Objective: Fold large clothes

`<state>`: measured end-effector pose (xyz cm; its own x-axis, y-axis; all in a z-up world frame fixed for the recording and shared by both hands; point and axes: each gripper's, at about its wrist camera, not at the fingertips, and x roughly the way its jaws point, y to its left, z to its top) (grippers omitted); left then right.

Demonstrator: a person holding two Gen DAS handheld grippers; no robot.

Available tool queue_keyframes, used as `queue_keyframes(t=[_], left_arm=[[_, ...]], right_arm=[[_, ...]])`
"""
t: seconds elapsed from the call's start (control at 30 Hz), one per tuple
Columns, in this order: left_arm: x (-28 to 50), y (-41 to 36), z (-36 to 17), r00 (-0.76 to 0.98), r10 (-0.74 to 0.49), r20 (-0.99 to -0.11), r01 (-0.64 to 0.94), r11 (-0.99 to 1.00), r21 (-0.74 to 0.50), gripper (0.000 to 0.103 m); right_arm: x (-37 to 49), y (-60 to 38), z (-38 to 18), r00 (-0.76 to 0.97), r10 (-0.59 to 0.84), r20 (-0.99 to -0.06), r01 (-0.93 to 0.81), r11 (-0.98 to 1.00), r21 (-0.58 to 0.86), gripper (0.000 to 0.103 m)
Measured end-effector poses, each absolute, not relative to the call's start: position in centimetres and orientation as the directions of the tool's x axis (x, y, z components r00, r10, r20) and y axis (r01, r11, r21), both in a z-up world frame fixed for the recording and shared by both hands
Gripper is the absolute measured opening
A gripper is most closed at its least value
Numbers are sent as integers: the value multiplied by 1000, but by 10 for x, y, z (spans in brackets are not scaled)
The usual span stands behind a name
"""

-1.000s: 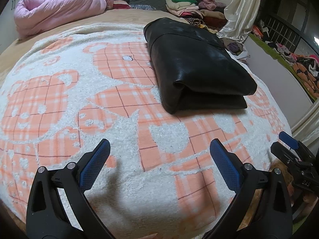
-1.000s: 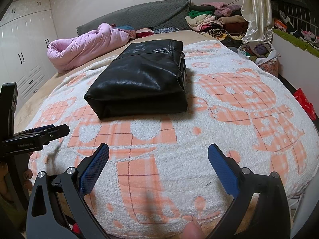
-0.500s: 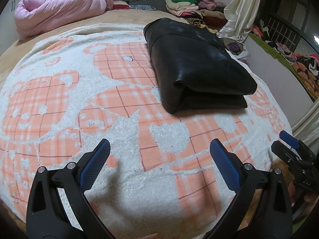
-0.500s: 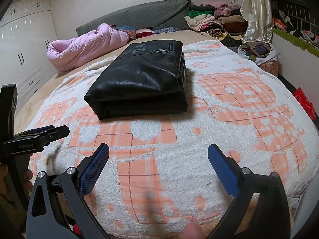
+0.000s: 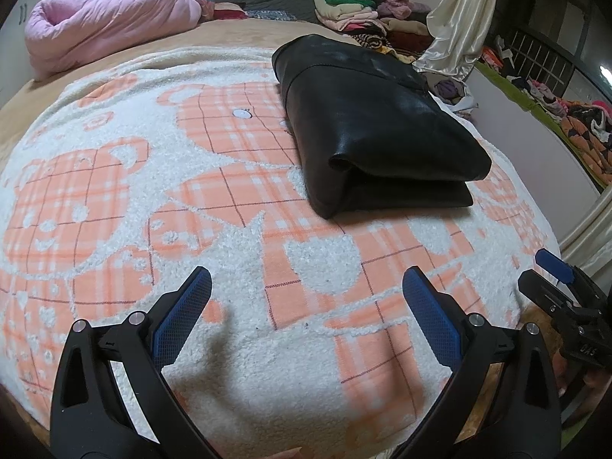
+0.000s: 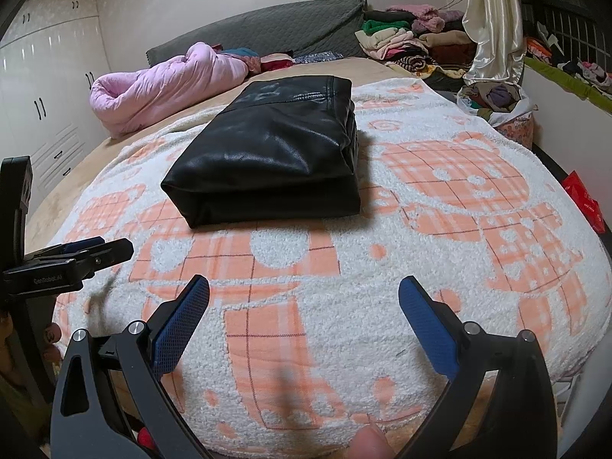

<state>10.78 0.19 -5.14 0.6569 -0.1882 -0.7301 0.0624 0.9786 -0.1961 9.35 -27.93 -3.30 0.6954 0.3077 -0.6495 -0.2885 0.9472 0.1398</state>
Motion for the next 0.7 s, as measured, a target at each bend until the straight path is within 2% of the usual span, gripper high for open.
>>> queue_keyframes(t=[0.23, 0.37, 0.47, 0.53, 0.6, 0.7], left_arm=[[107, 2, -51, 658, -167, -735, 62, 984, -168, 94], [110, 15, -51, 651, -176, -738, 34, 978, -203, 94], [120, 42, -50, 643, -139, -754, -37, 977, -212, 94], [132, 78, -49, 623, -102, -775, -105, 972, -212, 94], [144, 133, -47, 597, -52, -800, -183, 963, -199, 94], [157, 225, -47, 521, 12, -854, -275, 949, -155, 94]], right_arm=[[92, -286, -31, 714, 276, -643, -254, 959, 129, 99], [89, -308, -23, 745, 234, -625, -192, 972, 135, 99], [86, -345, -15, 781, 162, -603, -95, 985, 142, 99], [83, -395, -13, 803, 70, -592, 45, 983, 177, 99], [78, -455, -20, 788, -80, -611, 237, 955, 180, 99], [62, -560, -42, 649, -369, -665, 568, 816, 102, 99]])
